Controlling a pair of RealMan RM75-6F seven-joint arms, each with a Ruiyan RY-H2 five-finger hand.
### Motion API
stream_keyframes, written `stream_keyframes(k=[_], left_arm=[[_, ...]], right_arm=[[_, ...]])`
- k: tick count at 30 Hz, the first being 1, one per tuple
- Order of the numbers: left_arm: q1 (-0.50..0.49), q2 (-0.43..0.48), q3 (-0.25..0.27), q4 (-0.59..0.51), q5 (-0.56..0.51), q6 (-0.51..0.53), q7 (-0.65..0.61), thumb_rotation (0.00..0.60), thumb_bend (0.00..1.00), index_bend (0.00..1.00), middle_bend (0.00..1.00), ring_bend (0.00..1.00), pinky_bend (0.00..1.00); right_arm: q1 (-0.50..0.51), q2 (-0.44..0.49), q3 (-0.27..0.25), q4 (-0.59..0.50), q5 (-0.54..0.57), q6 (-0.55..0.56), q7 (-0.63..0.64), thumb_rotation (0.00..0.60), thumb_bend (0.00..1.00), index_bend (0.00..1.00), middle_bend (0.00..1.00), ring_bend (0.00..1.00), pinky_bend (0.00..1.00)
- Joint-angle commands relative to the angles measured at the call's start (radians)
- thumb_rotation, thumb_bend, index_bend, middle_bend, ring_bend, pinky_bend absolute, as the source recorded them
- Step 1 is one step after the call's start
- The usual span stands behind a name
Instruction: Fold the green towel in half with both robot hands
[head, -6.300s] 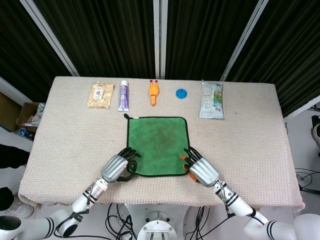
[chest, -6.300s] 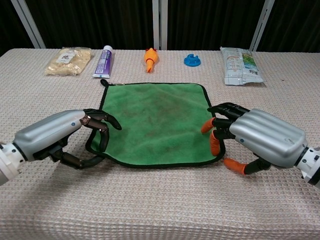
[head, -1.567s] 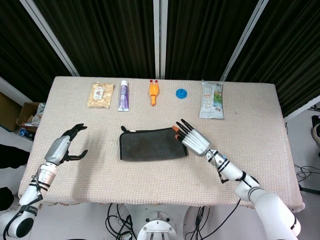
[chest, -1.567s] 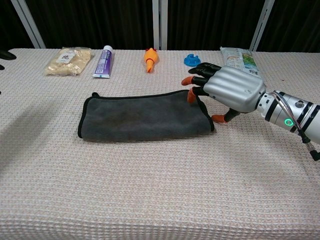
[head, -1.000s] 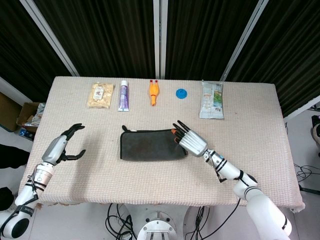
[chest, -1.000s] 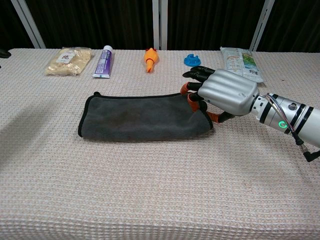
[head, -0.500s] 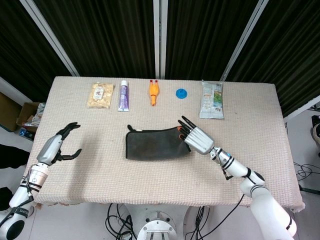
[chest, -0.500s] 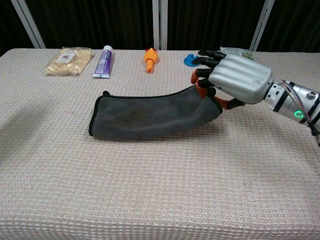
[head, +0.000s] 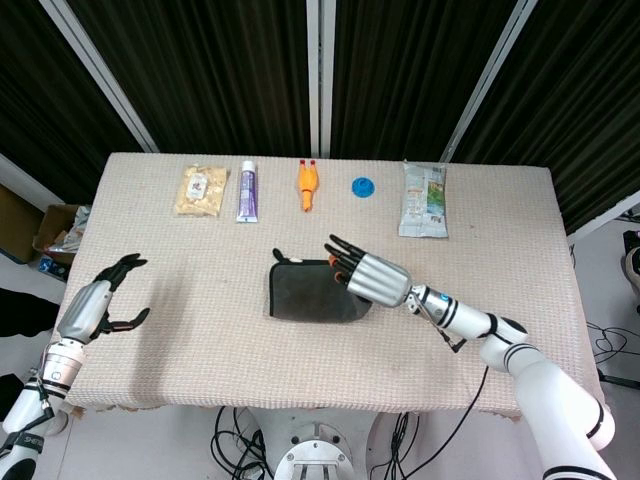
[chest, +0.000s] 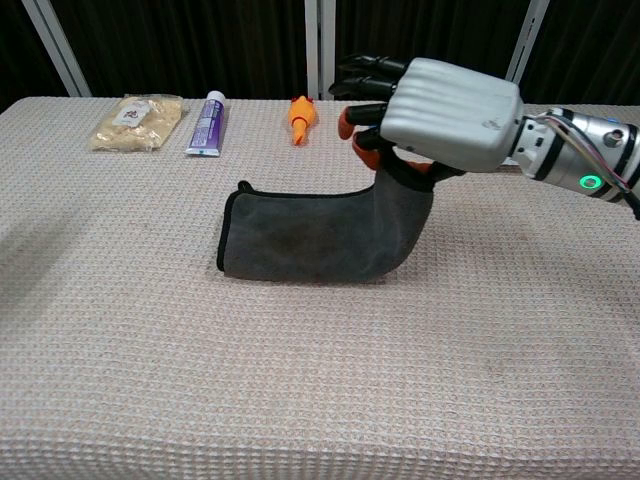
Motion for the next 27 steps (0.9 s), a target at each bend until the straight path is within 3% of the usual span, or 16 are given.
stream_keyframes(k=[1,9,21,24,27], left_arm=[[0.004,0.004,0.002,-0.002,0.005,0.003,-0.004,0.6,0.3,0.14,0.05,0.11,0.11],[0.014,0.015,0.005,-0.005,0.031,0.019,-0.03,0.6,0.3,0.14,0.05,0.11,0.11],[0.02,0.025,0.01,0.001,0.06,0.027,-0.086,0.6,0.3,0.14,0.05,0.11,0.11],[0.024,0.024,0.012,0.006,0.062,0.031,-0.09,0.6,0.3,0.14,0.05,0.11,0.11],[0.026,0.022,0.012,0.008,0.06,0.032,-0.087,0.6,0.3,0.14,0.05,0.11,0.11]], right_arm=[[0.079,-0.032,0.029,-0.064,-0.005,-0.098,-0.065,0.6,0.48,0.75,0.29,0.09,0.02],[0.193,-0.134,0.083,-0.05,0.022,-0.246,-0.103,0.6,0.48,0.75,0.29,0.09,0.02],[0.278,-0.253,0.115,0.064,0.06,-0.373,-0.107,0.6,0.48,0.74,0.29,0.09,0.0],[0.28,-0.281,0.129,0.079,0.088,-0.422,-0.132,0.6,0.44,0.59,0.26,0.05,0.0],[0.269,-0.307,0.157,0.069,0.122,-0.42,-0.138,0.6,0.2,0.3,0.19,0.0,0.0]])
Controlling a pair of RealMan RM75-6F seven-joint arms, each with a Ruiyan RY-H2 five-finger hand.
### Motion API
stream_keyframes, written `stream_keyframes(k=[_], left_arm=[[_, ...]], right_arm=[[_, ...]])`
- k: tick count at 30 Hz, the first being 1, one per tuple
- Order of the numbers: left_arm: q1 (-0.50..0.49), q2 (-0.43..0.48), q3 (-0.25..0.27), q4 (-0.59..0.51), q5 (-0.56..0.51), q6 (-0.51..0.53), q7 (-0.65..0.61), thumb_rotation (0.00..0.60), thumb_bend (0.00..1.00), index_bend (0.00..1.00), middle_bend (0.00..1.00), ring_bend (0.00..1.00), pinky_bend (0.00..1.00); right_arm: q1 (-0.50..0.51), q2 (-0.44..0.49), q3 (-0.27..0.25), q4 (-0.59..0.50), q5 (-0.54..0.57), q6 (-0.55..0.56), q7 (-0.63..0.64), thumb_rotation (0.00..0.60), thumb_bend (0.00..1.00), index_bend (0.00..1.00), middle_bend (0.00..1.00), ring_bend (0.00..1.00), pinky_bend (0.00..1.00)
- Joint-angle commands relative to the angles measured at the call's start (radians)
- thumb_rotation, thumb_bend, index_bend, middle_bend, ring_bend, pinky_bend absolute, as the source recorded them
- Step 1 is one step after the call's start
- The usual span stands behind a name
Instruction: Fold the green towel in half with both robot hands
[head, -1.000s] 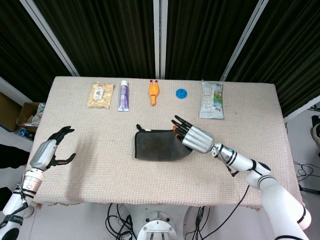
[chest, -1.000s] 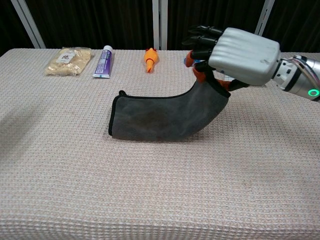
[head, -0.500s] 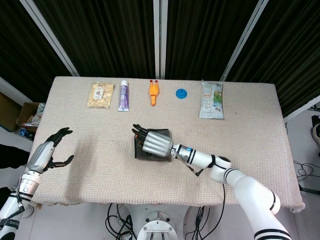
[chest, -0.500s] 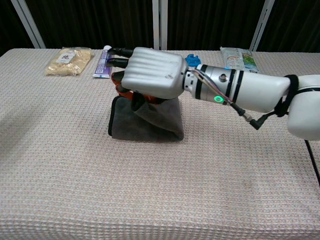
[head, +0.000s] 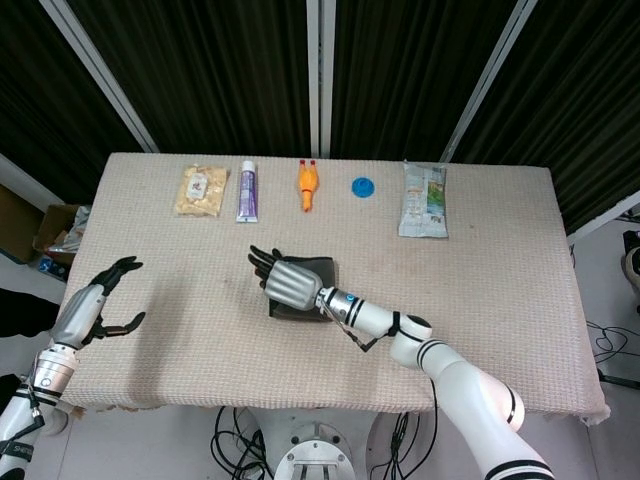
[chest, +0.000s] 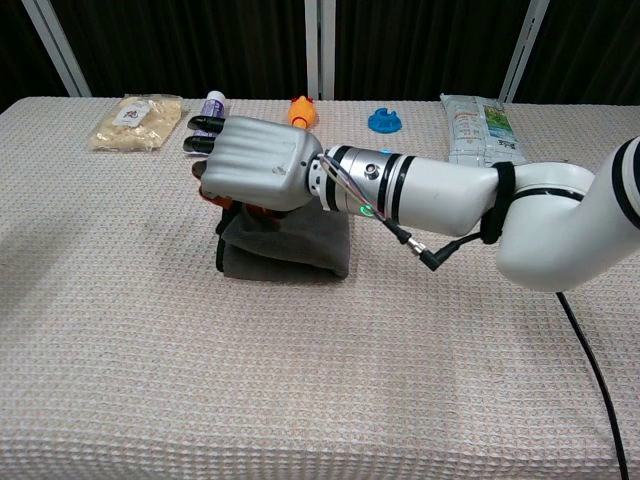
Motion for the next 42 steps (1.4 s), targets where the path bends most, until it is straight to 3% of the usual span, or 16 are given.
stream_keyframes(k=[1,3,5,12,15,17,20,23,27,30,34,42], left_arm=[[0.002,-0.002,0.0,0.001,-0.002,0.001,0.003,0.6,0.3,0.14,0.05,0.11,0.11],[0.003,-0.003,-0.001,0.002,-0.002,0.004,0.007,0.6,0.3,0.14,0.05,0.11,0.11],[0.005,-0.004,-0.002,0.002,-0.003,0.007,0.011,0.6,0.3,0.14,0.05,0.11,0.11],[0.011,-0.003,-0.012,0.013,-0.027,0.02,0.093,0.6,0.3,0.14,0.05,0.11,0.11],[0.02,-0.021,-0.023,0.035,-0.059,0.042,0.189,0.6,0.3,0.14,0.05,0.11,0.11],[0.024,-0.038,-0.029,0.057,-0.078,0.054,0.252,0.6,0.3,0.15,0.05,0.11,0.11],[0.033,-0.068,-0.039,0.088,-0.111,0.08,0.359,0.6,0.3,0.16,0.06,0.11,0.11],[0.05,-0.1,-0.048,0.112,-0.135,0.128,0.475,0.6,0.3,0.16,0.07,0.11,0.11],[0.08,-0.113,-0.047,0.105,-0.123,0.194,0.522,0.6,0.3,0.16,0.08,0.11,0.11],[0.109,-0.116,-0.04,0.101,-0.093,0.252,0.523,0.6,0.26,0.16,0.08,0.11,0.11],[0.145,-0.114,-0.022,0.088,-0.052,0.31,0.513,0.6,0.2,0.16,0.08,0.11,0.11],[0.235,-0.134,0.027,0.061,0.012,0.424,0.552,0.6,0.19,0.16,0.09,0.11,0.11]], right_arm=[[-0.011,-0.031,0.031,-0.004,0.038,0.008,-0.013,0.6,0.12,0.21,0.17,0.0,0.0],[-0.019,-0.035,0.041,-0.013,0.051,0.017,-0.027,0.6,0.03,0.08,0.12,0.0,0.0],[-0.026,-0.027,0.048,-0.031,0.057,0.038,-0.036,0.6,0.0,0.01,0.06,0.0,0.0],[-0.115,0.103,0.093,-0.199,0.096,0.203,-0.079,0.6,0.0,0.0,0.0,0.0,0.0],[-0.226,0.233,0.12,-0.378,0.143,0.311,-0.131,0.6,0.04,0.01,0.05,0.0,0.0],[-0.315,0.333,0.135,-0.534,0.197,0.357,-0.167,0.6,0.16,0.13,0.14,0.02,0.02],[-0.431,0.473,0.133,-0.752,0.27,0.394,-0.193,0.6,0.24,0.23,0.2,0.09,0.13],[-0.551,0.624,0.104,-0.958,0.324,0.442,-0.193,0.6,0.27,0.25,0.21,0.09,0.16],[-0.703,0.83,0.029,-1.183,0.362,0.487,-0.073,0.6,0.27,0.17,0.18,0.05,0.09],[-0.793,0.937,-0.033,-1.245,0.351,0.51,0.068,0.6,0.27,0.1,0.12,0.0,0.01],[-0.891,1.008,-0.103,-1.243,0.308,0.544,0.235,0.6,0.28,0.03,0.05,0.0,0.0],[-1.024,0.981,-0.139,-1.132,0.227,0.637,0.355,0.6,0.3,0.0,0.03,0.0,0.0]])
